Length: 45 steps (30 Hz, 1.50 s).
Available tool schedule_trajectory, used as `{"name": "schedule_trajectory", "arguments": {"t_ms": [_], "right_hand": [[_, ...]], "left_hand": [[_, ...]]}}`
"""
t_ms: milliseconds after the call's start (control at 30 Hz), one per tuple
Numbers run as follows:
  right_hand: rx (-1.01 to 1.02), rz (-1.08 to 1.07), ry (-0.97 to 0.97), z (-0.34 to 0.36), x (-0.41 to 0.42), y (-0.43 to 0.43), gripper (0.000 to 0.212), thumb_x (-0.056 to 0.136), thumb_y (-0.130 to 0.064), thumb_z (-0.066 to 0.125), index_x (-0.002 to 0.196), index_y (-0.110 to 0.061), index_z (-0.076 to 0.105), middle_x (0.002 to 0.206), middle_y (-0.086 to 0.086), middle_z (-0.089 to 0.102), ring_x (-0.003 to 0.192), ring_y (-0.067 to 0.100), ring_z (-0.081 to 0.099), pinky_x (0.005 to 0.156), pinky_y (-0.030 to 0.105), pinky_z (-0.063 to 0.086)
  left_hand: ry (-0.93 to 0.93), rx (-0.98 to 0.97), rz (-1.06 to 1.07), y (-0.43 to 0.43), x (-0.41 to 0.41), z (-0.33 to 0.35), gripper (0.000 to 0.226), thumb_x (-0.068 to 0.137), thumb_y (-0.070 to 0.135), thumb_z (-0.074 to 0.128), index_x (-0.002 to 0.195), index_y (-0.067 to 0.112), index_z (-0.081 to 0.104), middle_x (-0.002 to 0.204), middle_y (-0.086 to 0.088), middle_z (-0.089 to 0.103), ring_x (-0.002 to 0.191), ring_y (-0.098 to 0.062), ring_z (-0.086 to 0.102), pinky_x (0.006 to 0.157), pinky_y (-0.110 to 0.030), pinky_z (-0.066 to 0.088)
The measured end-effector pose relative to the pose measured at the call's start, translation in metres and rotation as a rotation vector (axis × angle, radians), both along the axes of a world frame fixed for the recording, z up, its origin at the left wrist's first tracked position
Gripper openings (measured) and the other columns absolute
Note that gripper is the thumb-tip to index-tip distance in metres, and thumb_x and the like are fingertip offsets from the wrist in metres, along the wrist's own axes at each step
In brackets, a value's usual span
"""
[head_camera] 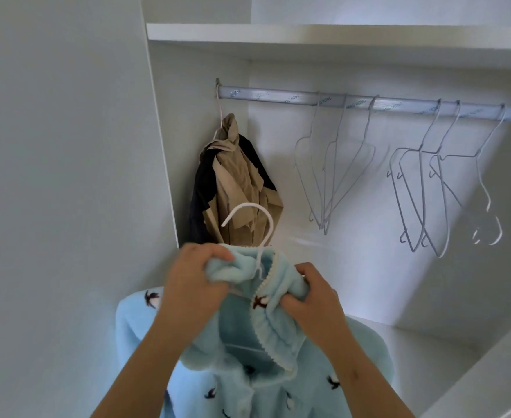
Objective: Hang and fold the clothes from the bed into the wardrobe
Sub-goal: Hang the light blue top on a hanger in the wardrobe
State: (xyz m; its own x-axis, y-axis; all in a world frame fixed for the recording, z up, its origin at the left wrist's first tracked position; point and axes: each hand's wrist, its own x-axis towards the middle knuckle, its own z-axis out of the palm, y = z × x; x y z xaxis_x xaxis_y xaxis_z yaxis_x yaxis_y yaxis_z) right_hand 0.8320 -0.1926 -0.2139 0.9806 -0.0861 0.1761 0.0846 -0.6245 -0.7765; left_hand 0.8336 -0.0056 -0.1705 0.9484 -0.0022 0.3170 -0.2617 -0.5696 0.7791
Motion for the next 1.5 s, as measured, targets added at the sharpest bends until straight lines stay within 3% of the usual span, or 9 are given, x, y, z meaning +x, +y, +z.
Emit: {"name": "schedule_trajectory", "arguments": {"t_ms": [100,233,500,767,867,1000,1200,1333,1500], "right_hand": [[0.075,-0.096,-0.028,-0.002,-0.001,-0.009,0.03,0.077,-0.016,0.063,0.085,-0.038,0.043,0.072,-0.012,0.055,0.07,0.013,0.053,0.062,0.026,0.043],[0.124,-0.103,-0.041,-0.002,-0.005,-0.018,0.034,0.074,-0.012,0.064,0.08,-0.039,0.044,0.068,-0.011,0.056,0.064,0.008,0.05,0.055,0.017,0.038],[0.098,-0.054,-0.05,0.004,-0.005,-0.021,0.035,0.074,-0.011,0.066,0.079,-0.038,0.045,0.066,-0.01,0.054,0.061,0.004,0.048,0.057,0.016,0.037],[0.016,-0.042,0.03,-0.006,-0.007,-0.022,0.029,0.076,-0.017,0.064,0.082,-0.038,0.044,0.078,-0.006,0.061,0.074,0.014,0.056,0.066,0.027,0.049],[0.005,-0.039,0.056,-0.009,-0.006,-0.021,0.027,0.076,-0.02,0.063,0.082,-0.038,0.044,0.078,-0.005,0.061,0.082,0.02,0.056,0.07,0.035,0.05],[0.014,-0.106,0.036,-0.007,-0.003,-0.026,0.027,0.077,-0.019,0.061,0.082,-0.038,0.042,0.074,-0.006,0.059,0.081,0.022,0.055,0.068,0.033,0.048],[0.043,-0.154,-0.038,-0.002,-0.002,-0.042,0.031,0.076,-0.014,0.063,0.08,-0.036,0.042,0.064,-0.009,0.051,0.059,0.009,0.046,0.054,0.021,0.037],[0.077,-0.122,-0.092,-0.001,-0.001,-0.05,0.027,0.076,-0.016,0.065,0.08,-0.037,0.048,0.058,-0.011,0.054,0.053,-0.001,0.05,0.048,0.011,0.038],[-0.083,-0.286,0.029,-0.006,-0.005,-0.07,0.032,0.089,-0.05,0.047,0.067,-0.027,0.049,0.057,-0.008,0.054,0.059,0.009,0.054,0.05,0.019,0.035]], "left_hand": [[0.45,-0.407,-0.56,-0.007,-0.012,0.002,0.031,0.066,0.019,0.077,0.087,0.04,0.069,0.09,0.006,0.065,0.077,-0.012,0.066,0.059,-0.018,0.051],[0.164,-0.685,-0.413,0.003,0.002,-0.006,0.022,0.075,0.015,0.06,0.083,0.029,0.075,0.082,0.005,0.07,0.073,-0.009,0.066,0.06,-0.018,0.052],[0.224,0.04,-0.295,-0.015,0.016,-0.004,0.056,0.054,0.085,0.056,0.092,0.044,0.056,0.09,0.022,0.062,0.087,0.004,0.057,0.074,-0.015,0.045],[0.106,0.357,-0.008,-0.026,0.03,-0.007,0.016,0.082,0.022,0.058,0.074,0.03,0.047,0.072,0.011,0.047,0.062,-0.001,0.044,0.052,-0.01,0.027],[0.032,-0.032,0.13,-0.025,0.044,-0.002,0.007,0.086,0.012,0.057,0.082,0.018,0.056,0.075,0.006,0.052,0.061,-0.003,0.047,0.049,-0.009,0.035],[0.321,-0.8,-0.297,-0.036,0.038,0.002,0.014,0.089,0.006,0.057,0.1,0.011,0.062,0.079,-0.004,0.067,0.067,-0.008,0.065,0.058,-0.018,0.052],[0.106,0.406,-0.342,-0.023,0.045,-0.032,0.041,0.085,0.054,0.053,0.122,0.036,0.05,0.103,0.015,0.06,0.092,-0.003,0.056,0.082,-0.019,0.044],[0.026,0.315,-0.179,-0.026,0.041,-0.039,0.008,0.084,0.053,0.053,0.086,0.046,0.05,0.07,0.018,0.054,0.065,0.007,0.049,0.053,-0.009,0.031],[-0.053,0.086,0.049,-0.024,0.045,-0.031,0.03,0.077,0.064,0.04,0.077,0.035,0.048,0.065,0.013,0.052,0.063,-0.005,0.049,0.055,-0.024,0.032]]}}
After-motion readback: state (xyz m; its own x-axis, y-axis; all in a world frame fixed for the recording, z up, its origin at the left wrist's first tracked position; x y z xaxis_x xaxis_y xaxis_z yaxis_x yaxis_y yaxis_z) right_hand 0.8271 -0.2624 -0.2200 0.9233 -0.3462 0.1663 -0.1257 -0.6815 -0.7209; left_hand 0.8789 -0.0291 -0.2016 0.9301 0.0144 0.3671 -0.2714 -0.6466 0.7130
